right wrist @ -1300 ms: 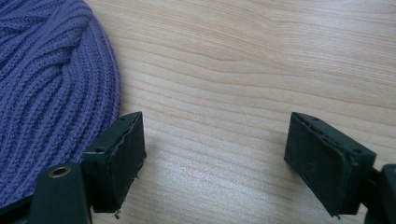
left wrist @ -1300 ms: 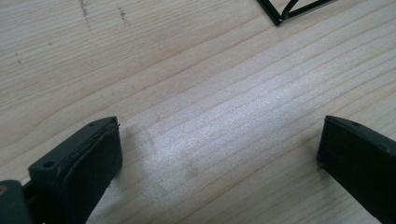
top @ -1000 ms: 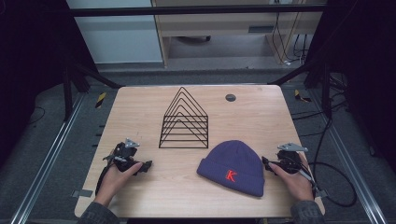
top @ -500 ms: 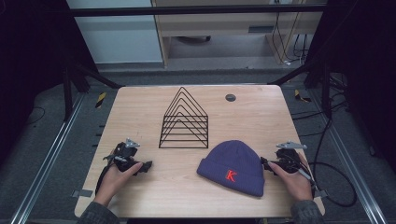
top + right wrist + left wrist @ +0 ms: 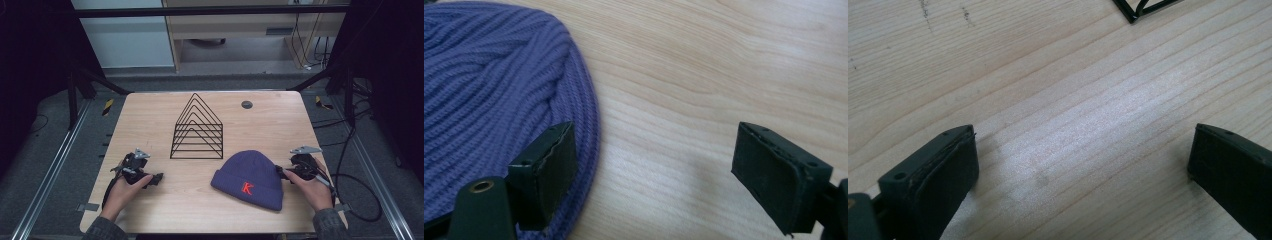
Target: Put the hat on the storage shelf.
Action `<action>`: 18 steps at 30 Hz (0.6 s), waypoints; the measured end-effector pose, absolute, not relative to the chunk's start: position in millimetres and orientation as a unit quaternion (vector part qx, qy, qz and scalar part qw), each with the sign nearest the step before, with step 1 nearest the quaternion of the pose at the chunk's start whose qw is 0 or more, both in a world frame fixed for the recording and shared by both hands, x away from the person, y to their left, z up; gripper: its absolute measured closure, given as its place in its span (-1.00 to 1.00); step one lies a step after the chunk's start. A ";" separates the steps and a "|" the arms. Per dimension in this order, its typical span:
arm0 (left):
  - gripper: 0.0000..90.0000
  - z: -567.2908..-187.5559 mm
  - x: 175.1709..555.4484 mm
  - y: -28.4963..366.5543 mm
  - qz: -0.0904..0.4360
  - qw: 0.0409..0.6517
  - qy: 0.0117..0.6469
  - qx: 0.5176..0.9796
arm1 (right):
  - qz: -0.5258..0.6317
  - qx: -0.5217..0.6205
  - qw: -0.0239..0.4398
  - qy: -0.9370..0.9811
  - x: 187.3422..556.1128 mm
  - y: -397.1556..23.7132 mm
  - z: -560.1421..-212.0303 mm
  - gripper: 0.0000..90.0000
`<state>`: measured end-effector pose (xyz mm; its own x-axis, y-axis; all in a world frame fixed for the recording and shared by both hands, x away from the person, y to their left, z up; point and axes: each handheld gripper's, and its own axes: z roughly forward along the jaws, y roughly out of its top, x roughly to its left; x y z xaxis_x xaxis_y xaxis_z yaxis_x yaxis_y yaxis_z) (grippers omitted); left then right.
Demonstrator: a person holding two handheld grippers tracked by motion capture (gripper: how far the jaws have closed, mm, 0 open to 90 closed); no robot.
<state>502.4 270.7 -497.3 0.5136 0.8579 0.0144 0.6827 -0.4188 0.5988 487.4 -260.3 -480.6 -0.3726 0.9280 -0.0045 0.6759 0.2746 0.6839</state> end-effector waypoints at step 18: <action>-1.00 -497.2 502.5 270.7 0.161 0.271 0.464 0.828 | 0.275 0.478 0.174 0.816 519.6 -230.2 -447.0 -0.21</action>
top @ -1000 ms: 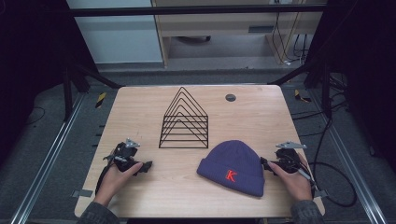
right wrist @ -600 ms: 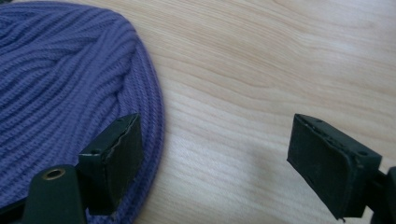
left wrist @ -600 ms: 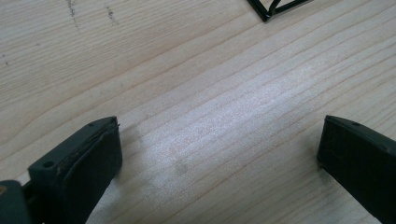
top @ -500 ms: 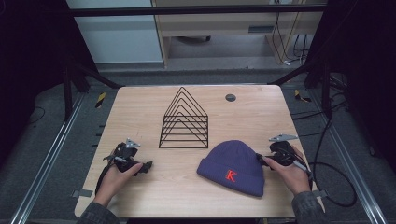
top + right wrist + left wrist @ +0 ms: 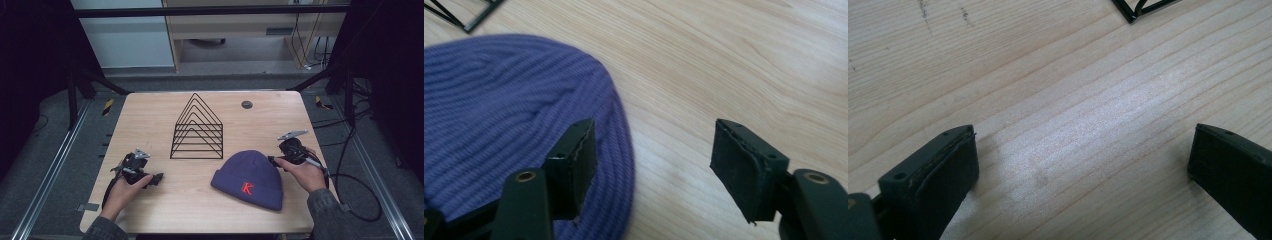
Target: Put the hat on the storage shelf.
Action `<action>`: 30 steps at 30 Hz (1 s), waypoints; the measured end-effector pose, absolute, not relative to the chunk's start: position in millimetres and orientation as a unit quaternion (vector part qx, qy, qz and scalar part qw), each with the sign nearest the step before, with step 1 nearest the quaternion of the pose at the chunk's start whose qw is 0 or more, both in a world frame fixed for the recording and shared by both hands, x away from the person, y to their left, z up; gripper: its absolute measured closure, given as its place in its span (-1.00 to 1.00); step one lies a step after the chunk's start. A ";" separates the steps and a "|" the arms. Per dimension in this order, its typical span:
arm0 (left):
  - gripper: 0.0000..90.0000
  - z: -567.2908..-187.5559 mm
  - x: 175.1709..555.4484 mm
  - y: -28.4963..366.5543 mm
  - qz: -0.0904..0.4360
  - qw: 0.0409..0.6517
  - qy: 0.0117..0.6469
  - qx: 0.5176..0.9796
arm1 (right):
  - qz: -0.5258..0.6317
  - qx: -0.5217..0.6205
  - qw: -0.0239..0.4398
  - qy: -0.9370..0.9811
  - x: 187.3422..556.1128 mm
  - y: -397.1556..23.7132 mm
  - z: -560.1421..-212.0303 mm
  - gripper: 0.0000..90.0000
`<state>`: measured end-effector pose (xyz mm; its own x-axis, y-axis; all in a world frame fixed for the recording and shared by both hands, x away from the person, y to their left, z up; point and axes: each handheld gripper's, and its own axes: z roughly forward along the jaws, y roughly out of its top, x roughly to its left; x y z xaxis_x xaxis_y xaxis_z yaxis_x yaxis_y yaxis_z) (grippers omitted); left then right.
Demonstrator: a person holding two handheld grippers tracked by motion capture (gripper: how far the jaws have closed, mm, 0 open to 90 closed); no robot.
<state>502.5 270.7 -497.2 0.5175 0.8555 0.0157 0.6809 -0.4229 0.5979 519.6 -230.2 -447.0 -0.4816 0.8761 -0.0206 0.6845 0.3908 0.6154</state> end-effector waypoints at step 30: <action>-1.00 -497.5 502.7 269.8 0.162 0.273 0.460 0.829 | 0.243 0.471 0.125 0.839 551.9 -185.8 -471.2 -0.05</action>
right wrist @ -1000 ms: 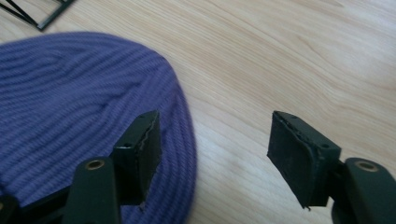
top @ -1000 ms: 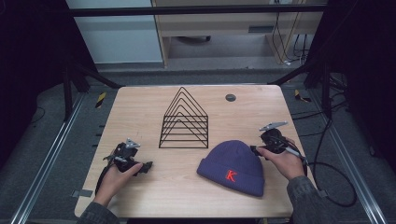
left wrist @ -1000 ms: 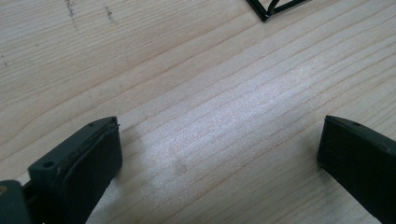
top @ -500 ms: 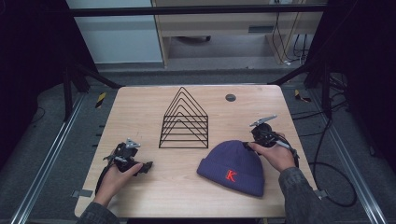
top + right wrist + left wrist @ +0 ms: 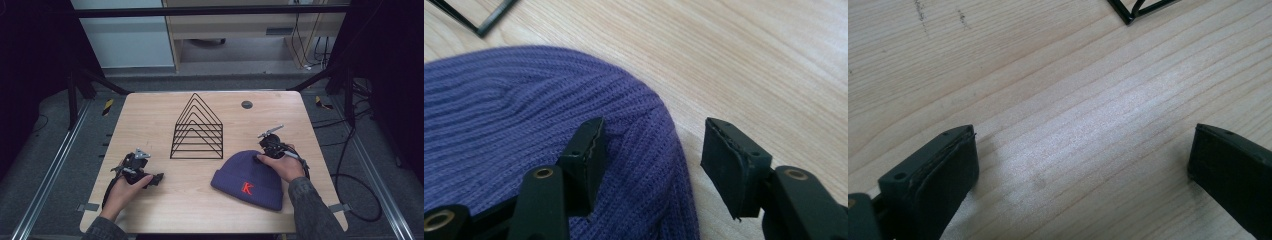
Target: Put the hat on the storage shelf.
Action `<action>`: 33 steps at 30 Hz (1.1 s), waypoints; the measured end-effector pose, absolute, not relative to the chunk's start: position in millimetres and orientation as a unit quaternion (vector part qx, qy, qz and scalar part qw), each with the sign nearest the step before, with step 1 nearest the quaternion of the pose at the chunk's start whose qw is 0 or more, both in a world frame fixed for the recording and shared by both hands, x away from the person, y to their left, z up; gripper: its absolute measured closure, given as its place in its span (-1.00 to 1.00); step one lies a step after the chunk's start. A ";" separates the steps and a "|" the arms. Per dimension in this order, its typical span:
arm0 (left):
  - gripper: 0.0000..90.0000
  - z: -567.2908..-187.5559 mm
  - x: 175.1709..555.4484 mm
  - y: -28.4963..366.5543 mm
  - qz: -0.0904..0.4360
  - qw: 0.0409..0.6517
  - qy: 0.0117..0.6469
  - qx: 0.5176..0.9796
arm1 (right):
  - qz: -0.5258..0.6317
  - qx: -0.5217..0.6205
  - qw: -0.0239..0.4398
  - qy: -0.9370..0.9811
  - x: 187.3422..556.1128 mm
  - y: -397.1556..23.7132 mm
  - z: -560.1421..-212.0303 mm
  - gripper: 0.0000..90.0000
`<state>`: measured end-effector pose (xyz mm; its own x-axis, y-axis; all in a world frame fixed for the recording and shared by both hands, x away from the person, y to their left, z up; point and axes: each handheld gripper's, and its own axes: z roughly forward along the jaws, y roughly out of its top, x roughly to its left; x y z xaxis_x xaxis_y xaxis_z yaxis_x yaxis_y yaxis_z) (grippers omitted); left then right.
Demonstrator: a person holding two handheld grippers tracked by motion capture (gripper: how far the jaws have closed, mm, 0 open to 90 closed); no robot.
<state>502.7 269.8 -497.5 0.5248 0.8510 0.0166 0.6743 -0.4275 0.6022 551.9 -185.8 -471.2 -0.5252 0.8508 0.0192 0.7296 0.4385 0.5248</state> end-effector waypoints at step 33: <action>-1.00 -498.2 501.6 270.4 0.159 0.280 0.446 0.835 | 0.311 0.422 0.125 0.843 515.4 -188.4 -416.1 0.81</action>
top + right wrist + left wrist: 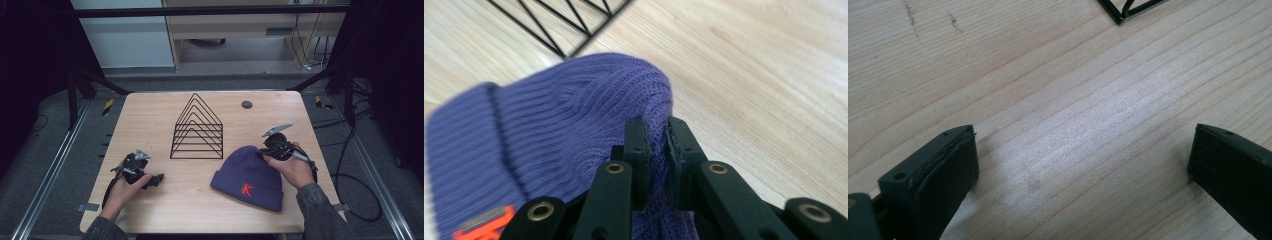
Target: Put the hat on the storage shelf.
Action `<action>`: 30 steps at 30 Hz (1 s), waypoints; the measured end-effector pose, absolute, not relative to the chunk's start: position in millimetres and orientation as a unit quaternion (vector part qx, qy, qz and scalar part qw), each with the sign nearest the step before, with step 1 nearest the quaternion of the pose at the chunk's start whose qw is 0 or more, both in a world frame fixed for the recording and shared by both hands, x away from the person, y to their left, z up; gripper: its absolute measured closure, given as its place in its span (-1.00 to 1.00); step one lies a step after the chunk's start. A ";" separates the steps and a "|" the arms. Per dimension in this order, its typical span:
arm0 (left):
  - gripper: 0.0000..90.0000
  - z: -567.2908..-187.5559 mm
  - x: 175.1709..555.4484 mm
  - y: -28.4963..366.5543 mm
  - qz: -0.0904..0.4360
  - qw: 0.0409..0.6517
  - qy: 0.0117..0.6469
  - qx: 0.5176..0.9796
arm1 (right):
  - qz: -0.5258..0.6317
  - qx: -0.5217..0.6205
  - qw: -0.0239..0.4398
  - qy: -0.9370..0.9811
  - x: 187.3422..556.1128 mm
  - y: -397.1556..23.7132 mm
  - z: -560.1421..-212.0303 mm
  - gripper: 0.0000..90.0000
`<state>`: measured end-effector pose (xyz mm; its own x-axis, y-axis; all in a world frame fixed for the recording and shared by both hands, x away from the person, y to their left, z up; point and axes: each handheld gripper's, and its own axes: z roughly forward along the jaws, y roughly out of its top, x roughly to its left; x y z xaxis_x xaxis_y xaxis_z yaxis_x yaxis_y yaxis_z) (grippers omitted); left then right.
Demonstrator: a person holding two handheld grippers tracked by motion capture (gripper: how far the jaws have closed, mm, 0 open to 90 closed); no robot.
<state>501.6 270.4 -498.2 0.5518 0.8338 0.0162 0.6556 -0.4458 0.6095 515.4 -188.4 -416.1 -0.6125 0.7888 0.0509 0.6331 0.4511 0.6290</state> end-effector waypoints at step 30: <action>-0.85 -432.4 491.2 264.6 0.189 0.396 0.397 0.806 | 0.396 0.309 0.181 0.845 475.7 -187.4 -305.9 0.82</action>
<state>491.2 264.6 -432.4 0.6135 0.7896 -0.0083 0.4898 -0.3722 0.7884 475.7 -187.4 -305.9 -0.7429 0.6666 -0.0617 0.3789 0.4947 0.7821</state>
